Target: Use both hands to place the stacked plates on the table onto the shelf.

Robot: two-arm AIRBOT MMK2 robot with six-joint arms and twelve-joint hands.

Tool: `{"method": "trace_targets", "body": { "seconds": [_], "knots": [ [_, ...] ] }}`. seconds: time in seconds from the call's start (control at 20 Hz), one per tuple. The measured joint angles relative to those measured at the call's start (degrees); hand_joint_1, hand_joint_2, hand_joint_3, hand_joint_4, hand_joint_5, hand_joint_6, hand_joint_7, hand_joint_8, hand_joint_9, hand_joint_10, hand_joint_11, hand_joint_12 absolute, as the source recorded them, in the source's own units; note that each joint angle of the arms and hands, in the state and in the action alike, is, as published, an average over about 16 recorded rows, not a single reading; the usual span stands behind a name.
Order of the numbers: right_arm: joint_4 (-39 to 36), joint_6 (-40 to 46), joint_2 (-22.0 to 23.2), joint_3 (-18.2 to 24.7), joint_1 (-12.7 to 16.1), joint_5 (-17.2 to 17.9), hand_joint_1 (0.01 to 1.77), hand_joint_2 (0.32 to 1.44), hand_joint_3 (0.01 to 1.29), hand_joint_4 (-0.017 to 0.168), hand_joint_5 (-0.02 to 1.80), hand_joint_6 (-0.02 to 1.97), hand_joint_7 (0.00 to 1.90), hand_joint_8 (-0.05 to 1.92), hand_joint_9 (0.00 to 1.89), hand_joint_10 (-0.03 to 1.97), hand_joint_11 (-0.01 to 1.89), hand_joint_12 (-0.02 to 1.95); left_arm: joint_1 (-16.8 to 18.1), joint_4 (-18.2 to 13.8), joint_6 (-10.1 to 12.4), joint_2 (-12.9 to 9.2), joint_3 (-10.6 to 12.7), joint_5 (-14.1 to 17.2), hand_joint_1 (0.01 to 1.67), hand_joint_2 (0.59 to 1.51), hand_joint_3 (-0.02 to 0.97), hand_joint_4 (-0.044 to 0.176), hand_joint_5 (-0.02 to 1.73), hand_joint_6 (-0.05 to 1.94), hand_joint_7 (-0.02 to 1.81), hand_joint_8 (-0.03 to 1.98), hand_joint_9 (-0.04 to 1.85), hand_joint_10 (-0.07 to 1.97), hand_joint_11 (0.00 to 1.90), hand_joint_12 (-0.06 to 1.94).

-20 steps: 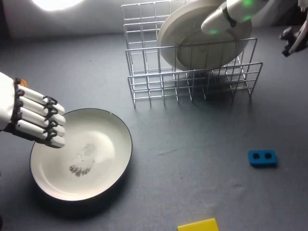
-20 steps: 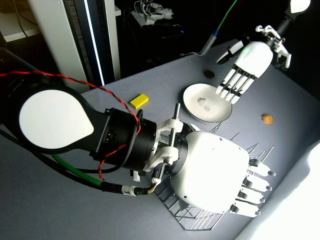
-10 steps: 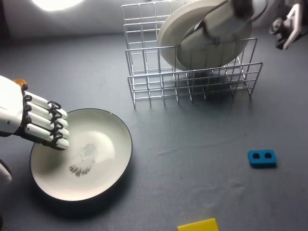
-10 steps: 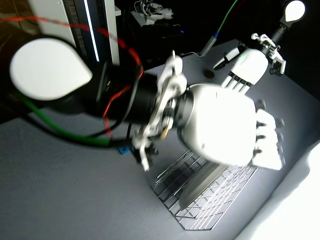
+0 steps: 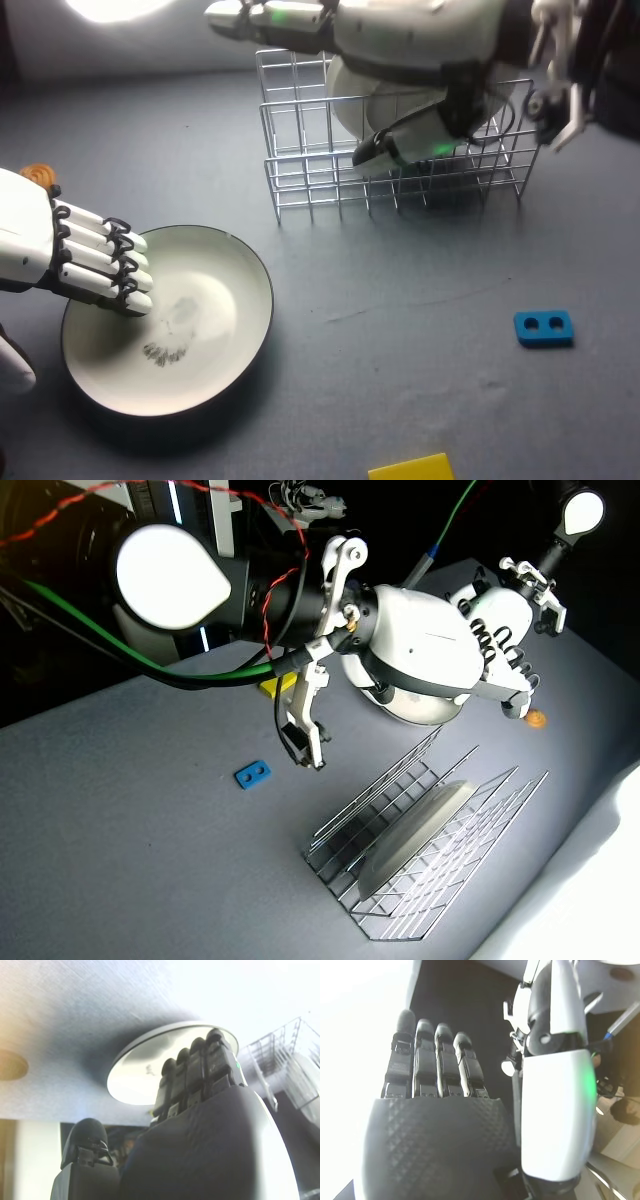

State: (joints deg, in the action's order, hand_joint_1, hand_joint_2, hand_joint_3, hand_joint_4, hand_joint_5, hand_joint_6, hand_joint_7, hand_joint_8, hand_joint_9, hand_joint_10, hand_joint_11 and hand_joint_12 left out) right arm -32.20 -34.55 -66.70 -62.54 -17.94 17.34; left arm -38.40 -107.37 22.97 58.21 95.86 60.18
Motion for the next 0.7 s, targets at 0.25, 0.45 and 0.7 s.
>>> {"method": "trace_targets", "body": {
  "seconds": [0.25,0.45,0.7],
  "knots": [
    [13.0,-15.9,0.0,4.0,-4.2,3.2,1.16,0.90,0.02,0.004,0.04,0.00,0.04,-0.02,0.05,0.00,0.02,0.53,-2.4,1.7,1.9,0.7,1.2,0.0,0.02,1.201,0.014,-0.006,0.04,-0.01,0.03,0.01,0.02,0.00,0.01,-0.02],
    [17.3,-21.0,-0.5,6.5,-7.1,4.3,1.14,0.91,0.02,0.004,0.02,0.00,0.02,-0.02,0.03,0.00,0.02,0.50,-4.6,3.6,3.9,1.2,2.4,0.5,0.02,1.204,0.014,-0.007,0.03,-0.02,0.02,0.01,0.02,0.00,0.01,-0.02],
    [19.7,-24.7,-1.8,8.1,-9.9,3.0,1.11,0.92,0.02,0.004,0.03,0.00,0.03,-0.02,0.05,0.00,0.02,0.55,-7.1,6.4,6.5,2.0,4.1,1.5,0.02,1.205,0.014,-0.008,0.01,-0.03,0.01,0.00,0.02,0.00,0.01,-0.02]
  ]
}}
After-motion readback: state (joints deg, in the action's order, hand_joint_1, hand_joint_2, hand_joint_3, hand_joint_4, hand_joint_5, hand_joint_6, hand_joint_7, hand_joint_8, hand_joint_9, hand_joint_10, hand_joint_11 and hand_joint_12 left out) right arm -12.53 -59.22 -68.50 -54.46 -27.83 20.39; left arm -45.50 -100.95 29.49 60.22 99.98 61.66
